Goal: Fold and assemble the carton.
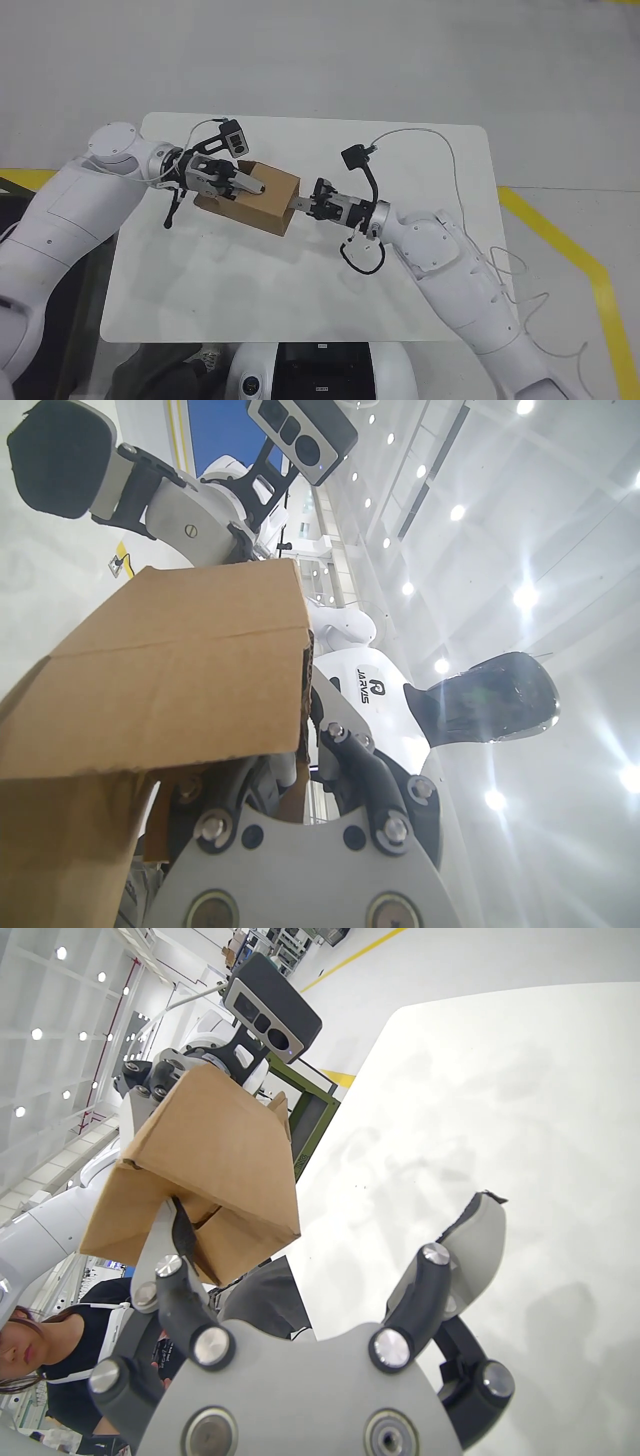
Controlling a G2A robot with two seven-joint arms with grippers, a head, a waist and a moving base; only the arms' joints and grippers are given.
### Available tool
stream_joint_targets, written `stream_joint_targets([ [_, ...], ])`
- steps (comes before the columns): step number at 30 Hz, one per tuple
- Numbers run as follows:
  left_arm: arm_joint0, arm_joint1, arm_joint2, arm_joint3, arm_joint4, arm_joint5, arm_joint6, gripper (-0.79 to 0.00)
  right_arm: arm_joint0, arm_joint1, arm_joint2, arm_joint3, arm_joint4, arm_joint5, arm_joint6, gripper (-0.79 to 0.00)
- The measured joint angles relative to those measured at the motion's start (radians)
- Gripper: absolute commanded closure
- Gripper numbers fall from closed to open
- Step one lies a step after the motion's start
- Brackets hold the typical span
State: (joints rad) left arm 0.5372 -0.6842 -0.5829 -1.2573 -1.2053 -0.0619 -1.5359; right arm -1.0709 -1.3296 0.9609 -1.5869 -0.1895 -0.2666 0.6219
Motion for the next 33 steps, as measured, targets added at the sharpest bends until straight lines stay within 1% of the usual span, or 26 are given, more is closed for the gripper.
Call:
stream_joint_targets([
  [9, -0.023, -0.007, -0.013, 0.083, 0.036, -0.041, 0.0, 0.0, -0.081, 0.023, 0.078, -0.067, -0.014, 0.004, 0.001, -0.785],
  [13, -0.04, -0.015, -0.016, 0.116, 0.126, -0.088, 0.002, 0.0, -0.114, 0.032, 0.107, -0.101, -0.016, -0.003, 0.0, -0.785],
  [16, -0.054, -0.024, -0.012, 0.118, 0.236, -0.118, 0.042, 0.0, -0.136, 0.037, 0.122, -0.128, -0.02, -0.013, 0.001, -0.785],
  [20, -0.062, -0.036, 0.002, 0.087, 0.392, -0.12, 0.13, 0.0, -0.166, 0.045, 0.139, -0.166, -0.028, -0.03, 0.013, -0.785],
  [24, -0.064, -0.048, 0.032, 0.025, 0.586, -0.101, 0.228, 0.0, -0.189, 0.054, 0.151, -0.207, -0.056, -0.057, 0.038, -0.785],
  [27, -0.066, -0.057, 0.059, -0.025, 0.728, -0.08, 0.247, 0.0, -0.213, 0.06, 0.169, -0.236, -0.07, -0.072, 0.027, -0.785],
  [33, -0.079, -0.077, 0.102, -0.087, 0.982, -0.014, 0.297, 0.0, -0.262, 0.07, 0.208, -0.264, -0.067, -0.102, -0.007, -0.785],
])
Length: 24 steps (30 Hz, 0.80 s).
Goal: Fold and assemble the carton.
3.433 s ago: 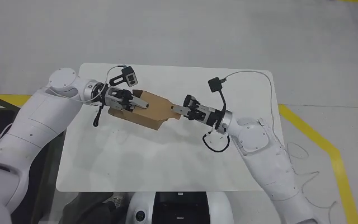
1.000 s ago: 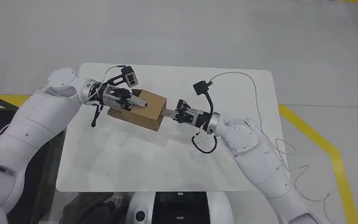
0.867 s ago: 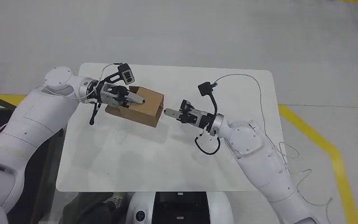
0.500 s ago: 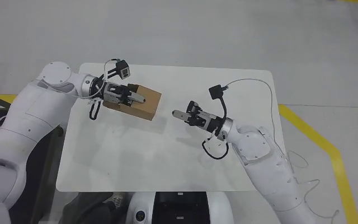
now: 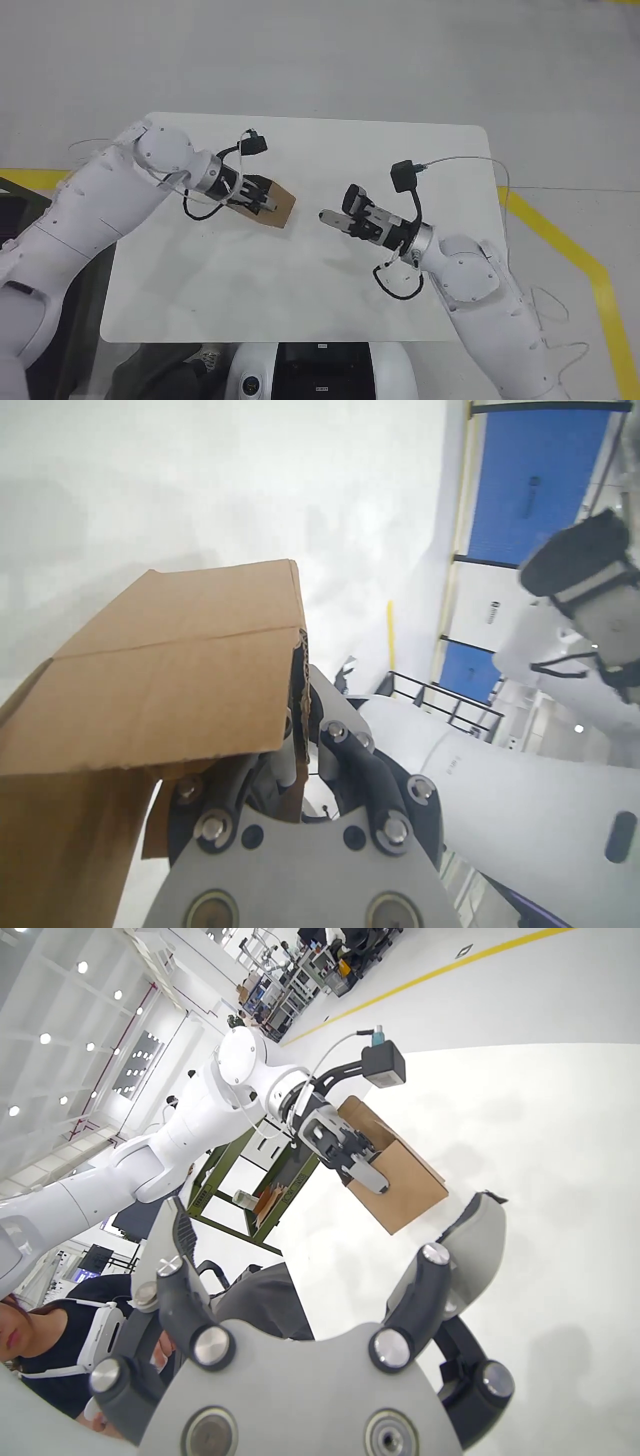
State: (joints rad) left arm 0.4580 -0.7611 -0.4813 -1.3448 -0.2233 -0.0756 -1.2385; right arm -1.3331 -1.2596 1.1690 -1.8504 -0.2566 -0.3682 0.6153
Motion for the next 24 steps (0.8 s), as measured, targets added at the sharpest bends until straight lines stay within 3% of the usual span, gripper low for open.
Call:
stream_joint_targets([
  [11, -0.011, -0.057, 0.072, -0.038, 0.195, 0.112, -0.033, 0.0, -0.058, 0.015, 0.034, -0.017, 0.021, -0.046, -0.007, -0.785],
  [12, -0.013, -0.062, 0.076, -0.037, 0.202, 0.116, -0.033, -0.102, -0.06, 0.016, 0.034, -0.017, 0.022, -0.048, -0.006, -0.785],
  [14, -0.016, -0.076, 0.084, -0.036, 0.214, 0.127, -0.031, -0.379, -0.062, 0.018, 0.036, -0.017, 0.025, -0.055, -0.003, -0.785],
  [15, -0.018, -0.081, 0.087, -0.036, 0.218, 0.13, -0.032, -0.785, -0.062, 0.019, 0.037, -0.017, 0.026, -0.056, -0.003, -0.785],
  [24, -0.019, -0.12, 0.064, -0.051, 0.135, 0.114, -0.023, -0.785, -0.07, 0.026, 0.044, -0.017, 0.036, -0.07, -0.002, -0.785],
])
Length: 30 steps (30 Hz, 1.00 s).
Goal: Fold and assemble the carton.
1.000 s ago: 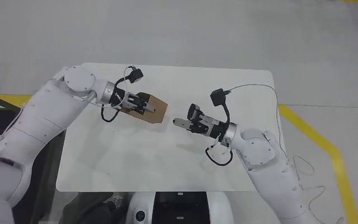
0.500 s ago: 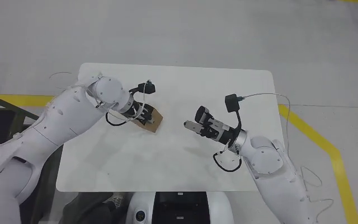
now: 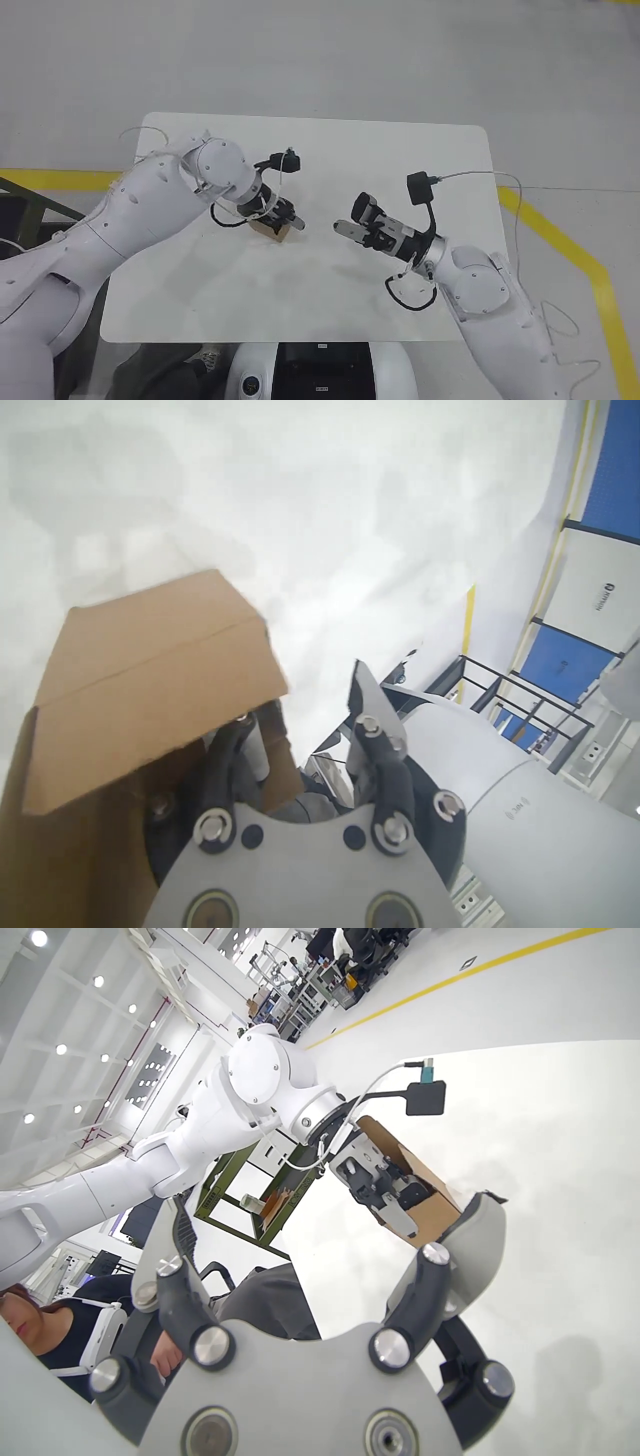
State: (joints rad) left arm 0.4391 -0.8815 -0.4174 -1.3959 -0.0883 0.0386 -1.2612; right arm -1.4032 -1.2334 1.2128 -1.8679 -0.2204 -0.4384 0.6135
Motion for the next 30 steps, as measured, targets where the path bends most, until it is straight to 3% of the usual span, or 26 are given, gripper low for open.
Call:
stream_joint_targets([
  [7, 0.027, 0.015, -0.095, 0.004, -0.16, -0.066, 0.001, -0.785, -0.004, 0.006, 0.002, -0.007, 0.009, -0.017, 0.003, -0.785],
  [16, 0.095, 0.061, -0.272, -0.043, -0.38, -0.2, -0.008, -0.785, -0.016, 0.013, 0.002, -0.039, 0.01, -0.031, 0.002, -0.785],
  [22, 0.13, 0.082, -0.387, -0.01, -0.491, -0.28, 0.017, -0.785, -0.024, 0.016, -0.015, -0.063, -0.013, -0.026, -0.004, -0.785],
  [25, 0.139, 0.089, -0.441, 0.033, -0.489, -0.355, 0.08, -0.785, -0.013, 0.015, -0.035, -0.058, -0.021, -0.019, -0.003, -0.785],
  [30, 0.186, 0.1, -0.541, 0.103, -0.411, -0.634, 0.248, -0.785, 0.024, 0.011, -0.08, -0.038, -0.034, -0.002, -0.001, -0.785],
])
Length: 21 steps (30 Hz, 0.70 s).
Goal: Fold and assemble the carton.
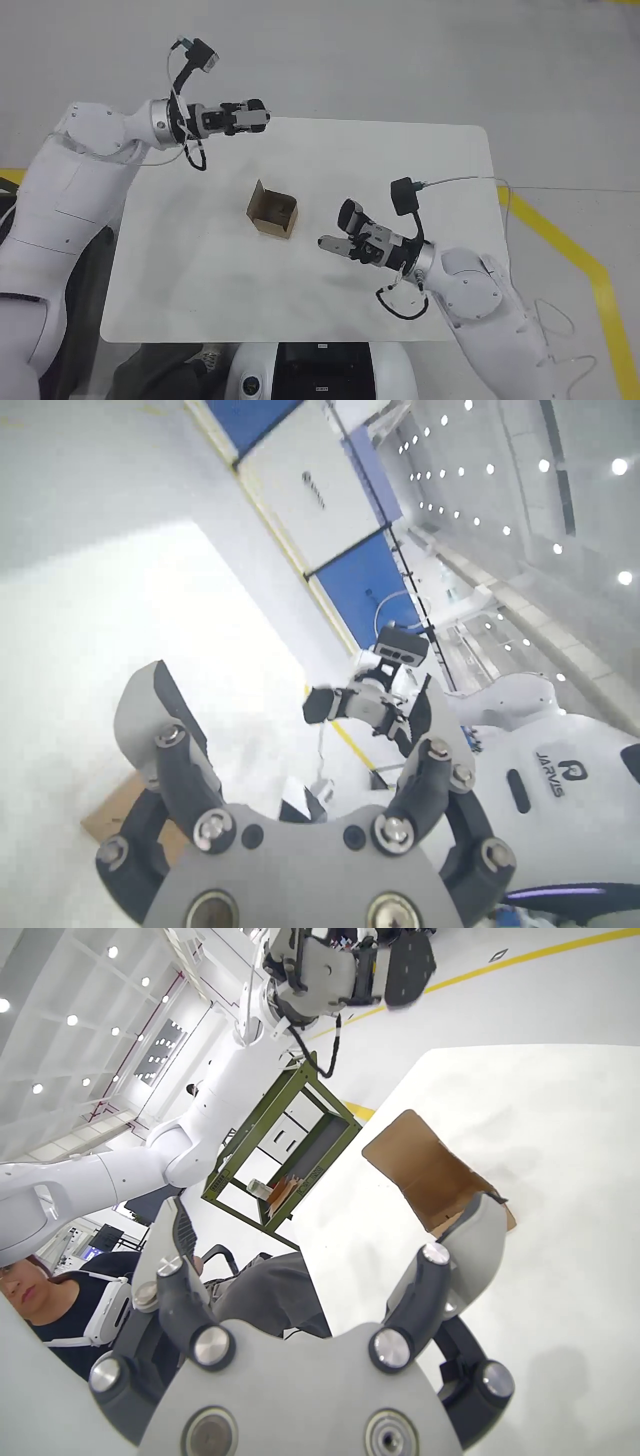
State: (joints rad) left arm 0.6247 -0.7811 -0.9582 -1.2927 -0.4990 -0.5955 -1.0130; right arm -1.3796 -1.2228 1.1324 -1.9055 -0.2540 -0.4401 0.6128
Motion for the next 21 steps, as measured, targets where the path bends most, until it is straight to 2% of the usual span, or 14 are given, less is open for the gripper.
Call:
stream_joint_targets([
  [3, 0.027, 0.007, -0.038, 0.043, 0.102, -0.122, 0.064, -0.785, 0.028, -0.004, -0.028, 0.019, -0.005, 0.015, 0.001, -0.785],
  [11, 0.069, 0.023, -0.107, 0.173, 0.323, -0.293, 0.169, -0.785, 0.097, -0.013, -0.087, 0.062, -0.045, 0.05, -0.006, -0.785],
  [16, 0.08, 0.031, -0.139, 0.254, 0.413, -0.357, 0.209, -0.785, 0.135, -0.025, -0.143, 0.088, -0.154, 0.114, -0.06, -0.785],
  [21, 0.083, 0.038, -0.162, 0.311, 0.434, -0.412, 0.217, -0.785, 0.172, -0.041, -0.221, 0.112, -0.283, 0.184, -0.113, -0.785],
])
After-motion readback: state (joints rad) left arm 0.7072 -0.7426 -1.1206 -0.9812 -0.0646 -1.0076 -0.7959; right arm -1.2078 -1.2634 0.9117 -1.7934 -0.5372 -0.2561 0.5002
